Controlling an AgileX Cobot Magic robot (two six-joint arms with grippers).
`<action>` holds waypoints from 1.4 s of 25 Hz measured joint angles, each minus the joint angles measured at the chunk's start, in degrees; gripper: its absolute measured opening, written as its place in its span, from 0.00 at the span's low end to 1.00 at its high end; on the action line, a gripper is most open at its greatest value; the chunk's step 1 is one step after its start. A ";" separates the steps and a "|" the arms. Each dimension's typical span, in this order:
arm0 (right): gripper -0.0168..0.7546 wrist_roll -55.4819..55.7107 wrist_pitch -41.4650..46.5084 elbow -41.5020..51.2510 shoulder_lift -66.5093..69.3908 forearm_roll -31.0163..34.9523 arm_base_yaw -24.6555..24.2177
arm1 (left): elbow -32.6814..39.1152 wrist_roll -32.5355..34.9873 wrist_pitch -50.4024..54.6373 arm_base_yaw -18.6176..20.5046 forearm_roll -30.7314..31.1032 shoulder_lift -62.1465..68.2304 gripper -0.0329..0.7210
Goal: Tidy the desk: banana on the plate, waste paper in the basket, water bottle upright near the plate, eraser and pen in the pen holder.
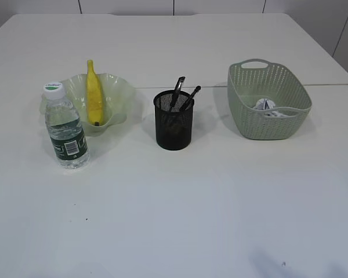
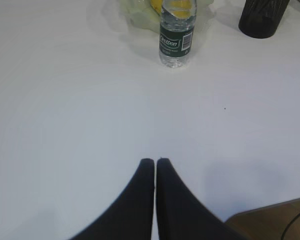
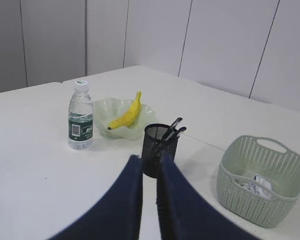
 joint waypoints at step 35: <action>0.12 9.91 39.65 -9.10 -0.14 -5.61 0.00 | 0.00 0.00 0.00 0.00 0.00 0.00 0.01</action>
